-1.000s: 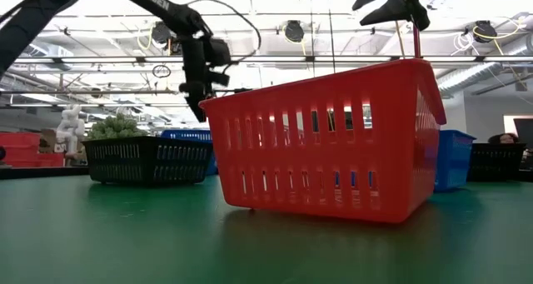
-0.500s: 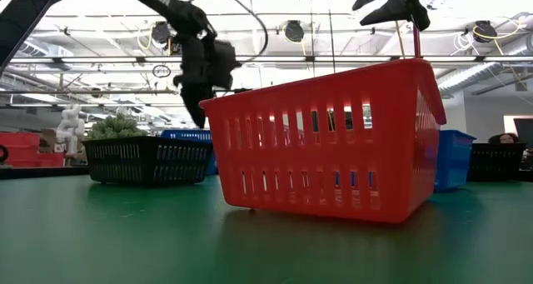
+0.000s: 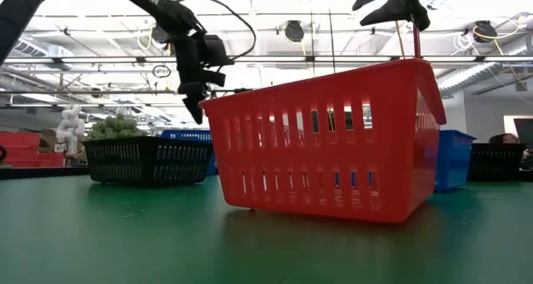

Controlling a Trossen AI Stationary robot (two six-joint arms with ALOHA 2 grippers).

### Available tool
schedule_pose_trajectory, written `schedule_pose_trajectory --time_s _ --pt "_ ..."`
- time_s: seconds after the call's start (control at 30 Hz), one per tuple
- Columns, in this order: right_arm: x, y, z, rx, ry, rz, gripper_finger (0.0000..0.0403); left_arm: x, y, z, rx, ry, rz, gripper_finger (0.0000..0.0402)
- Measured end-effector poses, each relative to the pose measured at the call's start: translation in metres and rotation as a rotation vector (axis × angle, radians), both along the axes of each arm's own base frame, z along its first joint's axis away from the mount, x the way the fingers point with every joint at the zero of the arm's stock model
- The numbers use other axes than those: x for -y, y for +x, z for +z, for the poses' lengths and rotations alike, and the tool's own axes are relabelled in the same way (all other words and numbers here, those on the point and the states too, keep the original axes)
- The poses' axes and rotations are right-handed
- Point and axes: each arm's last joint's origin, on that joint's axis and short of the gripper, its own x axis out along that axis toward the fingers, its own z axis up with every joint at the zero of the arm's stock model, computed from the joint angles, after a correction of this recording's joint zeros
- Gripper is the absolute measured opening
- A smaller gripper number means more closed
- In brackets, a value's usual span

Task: Stack baskets by color
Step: Stack the bottom blue bin on top of the top blue bin

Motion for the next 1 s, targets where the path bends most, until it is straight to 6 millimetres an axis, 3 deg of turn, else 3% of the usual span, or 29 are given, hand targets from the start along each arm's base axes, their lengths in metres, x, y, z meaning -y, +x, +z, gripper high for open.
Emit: schedule_pose_trajectory --time_s 0.1,0.3,0.43,0.63,1.0 --pt "0.0 0.0 0.0 -0.001 -0.001 0.001 0.0171 -0.014 -0.009 0.002 0.076 -0.005 -0.035 0.0121" --pt "0.0 0.0 0.0 -0.002 -0.003 0.002 0.0171 -0.027 -0.017 0.001 0.102 0.03 -0.098 0.0185" --pt "0.0 0.0 0.0 -0.002 -0.003 0.002 0.0171 -0.031 -0.021 0.0 0.125 0.026 -0.124 0.0191" --pt "0.0 0.0 0.0 -0.011 -0.019 0.009 0.0171 -0.039 -0.021 -0.017 0.102 -0.018 -0.101 0.0139" --pt "0.0 0.0 0.0 -0.013 -0.021 0.01 0.0171 -0.042 -0.024 -0.019 0.112 -0.017 -0.081 0.0024"
